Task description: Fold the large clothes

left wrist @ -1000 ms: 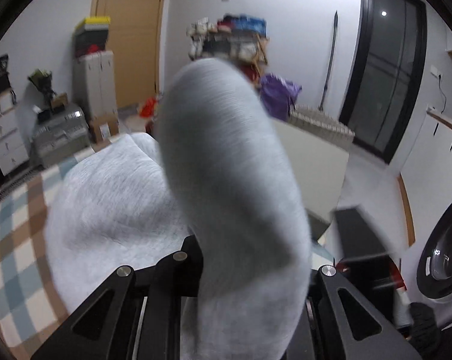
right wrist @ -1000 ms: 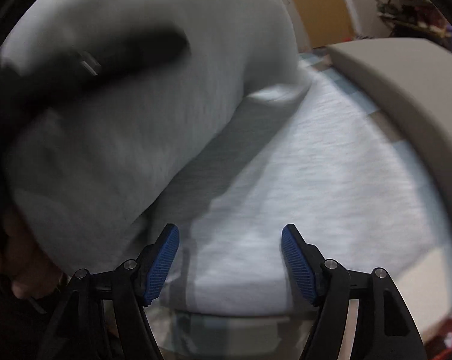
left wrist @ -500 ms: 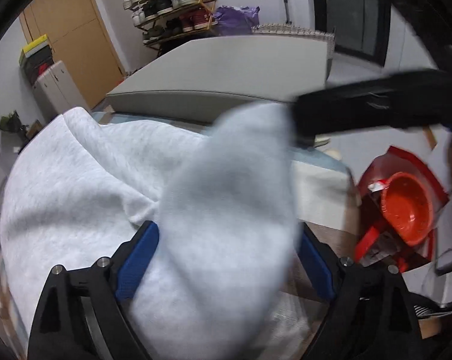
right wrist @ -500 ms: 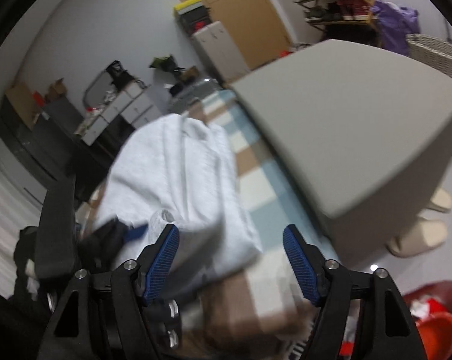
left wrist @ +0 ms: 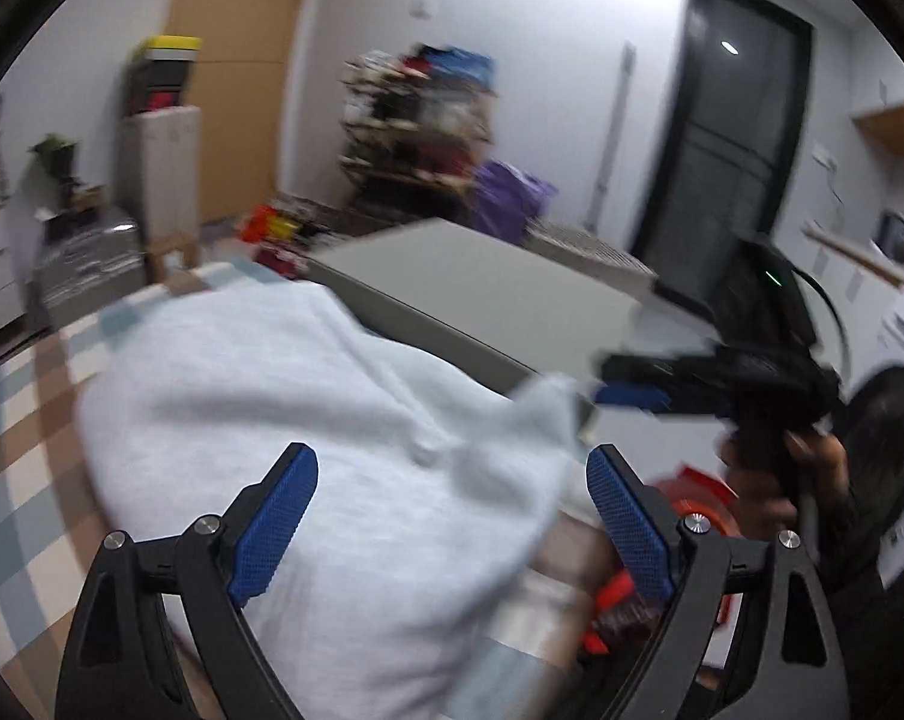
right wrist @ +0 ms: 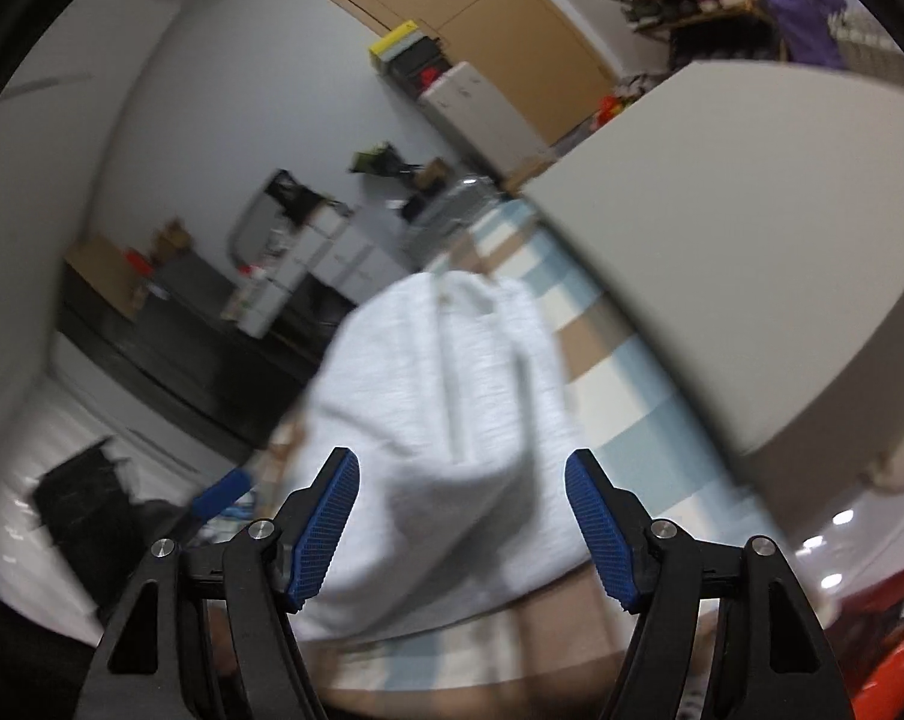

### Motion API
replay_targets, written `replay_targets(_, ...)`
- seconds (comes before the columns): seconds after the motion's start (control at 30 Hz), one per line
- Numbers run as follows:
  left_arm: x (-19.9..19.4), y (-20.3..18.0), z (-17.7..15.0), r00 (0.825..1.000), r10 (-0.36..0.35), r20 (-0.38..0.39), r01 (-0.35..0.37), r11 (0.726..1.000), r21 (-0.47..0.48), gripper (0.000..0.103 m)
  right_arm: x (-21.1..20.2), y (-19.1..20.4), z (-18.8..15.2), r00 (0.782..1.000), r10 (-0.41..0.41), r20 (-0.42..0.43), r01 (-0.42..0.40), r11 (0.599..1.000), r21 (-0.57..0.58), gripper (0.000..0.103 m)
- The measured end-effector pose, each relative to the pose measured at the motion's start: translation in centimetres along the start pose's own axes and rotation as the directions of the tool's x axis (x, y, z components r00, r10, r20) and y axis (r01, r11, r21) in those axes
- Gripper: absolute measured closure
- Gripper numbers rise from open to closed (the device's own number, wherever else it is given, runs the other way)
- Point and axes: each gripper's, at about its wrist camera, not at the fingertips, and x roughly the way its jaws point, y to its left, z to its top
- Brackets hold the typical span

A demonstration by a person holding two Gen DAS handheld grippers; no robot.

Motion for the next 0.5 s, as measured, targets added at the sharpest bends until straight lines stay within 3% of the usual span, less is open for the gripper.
replay_targets(0.07,1.1,1.4,-0.4,0.996,0.09,-0.006,-0.09,0.994,-0.059,0.015,0.8,0.5,-0.1,0.999,0.035,-0.021,-0.035,0.999,0.001,0.031)
replay_targets(0.13,3.4,2.4,-1.0,0.989,0.134,-0.062,-0.139,0.988,-0.075,0.015,2.5,1.2,-0.2,0.997,0.047,-0.059,-0.047,0.999,0.001,0.031)
replay_targets(0.23,6.2,2.6,-2.7,0.972,0.172,-0.158,-0.183,0.981,-0.057,0.015,6.2,0.9,-0.5,0.989,-0.036,-0.142,0.041,0.999,0.03,0.031)
replay_targets(0.27,6.4,2.2,-3.1,0.97,0.191,-0.151,-0.198,0.98,-0.03,0.015,7.1,0.6,-0.7,0.985,-0.059,-0.16,0.068,0.996,0.049,0.035)
replay_targets(0.33,6.4,1.2,-3.5,0.964,0.232,-0.128,-0.228,0.973,0.045,0.015,7.9,0.3,-0.7,0.99,-0.011,-0.138,0.023,0.996,0.083,0.077)
replay_targets(0.4,6.5,0.6,-3.6,0.961,0.251,-0.121,-0.243,0.967,0.072,0.014,6.3,1.2,-0.7,0.994,0.104,-0.036,-0.102,0.994,0.043,0.088)
replay_targets(0.43,6.0,1.0,-3.6,0.963,0.241,-0.118,-0.235,0.97,0.06,0.014,5.5,1.7,-0.8,0.992,0.127,0.005,-0.127,0.992,0.001,0.09)
replay_targets(0.5,5.7,2.0,-3.2,0.974,0.195,-0.116,-0.196,0.981,0.006,0.014,4.9,1.7,-1.9,0.997,0.073,0.028,-0.07,0.995,-0.076,0.092)
